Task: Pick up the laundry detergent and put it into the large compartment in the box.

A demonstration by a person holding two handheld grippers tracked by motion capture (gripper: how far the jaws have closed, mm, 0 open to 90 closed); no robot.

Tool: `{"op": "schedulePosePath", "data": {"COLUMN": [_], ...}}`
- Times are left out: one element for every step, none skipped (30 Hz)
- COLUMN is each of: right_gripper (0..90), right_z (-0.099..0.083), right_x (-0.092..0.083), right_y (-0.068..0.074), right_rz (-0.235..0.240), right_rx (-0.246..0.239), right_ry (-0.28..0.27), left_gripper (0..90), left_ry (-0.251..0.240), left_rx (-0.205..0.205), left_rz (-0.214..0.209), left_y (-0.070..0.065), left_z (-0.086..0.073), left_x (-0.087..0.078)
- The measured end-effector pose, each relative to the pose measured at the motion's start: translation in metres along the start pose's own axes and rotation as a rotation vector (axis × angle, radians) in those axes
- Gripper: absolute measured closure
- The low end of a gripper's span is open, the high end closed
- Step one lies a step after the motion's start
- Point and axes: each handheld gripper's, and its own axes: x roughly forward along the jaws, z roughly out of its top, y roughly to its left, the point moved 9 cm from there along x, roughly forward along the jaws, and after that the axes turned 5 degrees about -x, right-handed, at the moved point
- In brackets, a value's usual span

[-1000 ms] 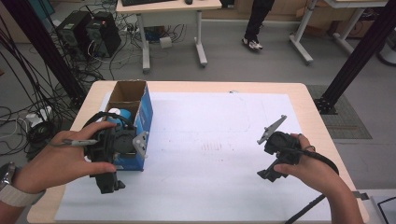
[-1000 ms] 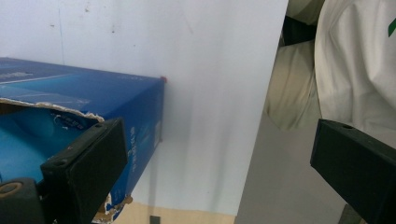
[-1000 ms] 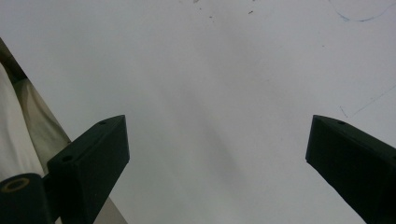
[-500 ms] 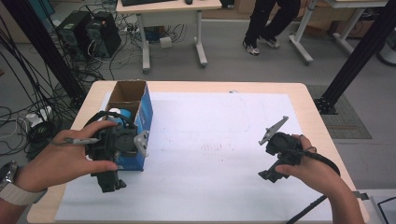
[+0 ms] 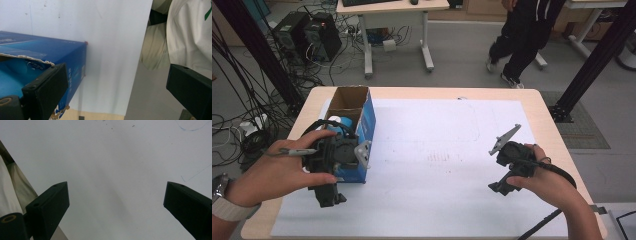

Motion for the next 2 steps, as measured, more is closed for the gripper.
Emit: {"op": "schedulePosePath", "data": {"right_gripper": [6.5,6.5], "right_z": [0.0,0.0003], "right_x": [-0.0005,-0.0011], "right_y": [0.0008,0.0022], "right_rz": [-0.007,-0.018], "right_rx": [-0.002,-0.009], "right_ry": [0.002,0.003], "left_gripper": [4.4,4.5], "left_ry": [0.002,0.001], "left_rx": [0.0,-0.002], "left_rz": [-0.002,0.0], "left_y": [0.0002,0.0], "left_z": [0.0,-0.0003], "left_x": [-0.0003,-0.0004]}}
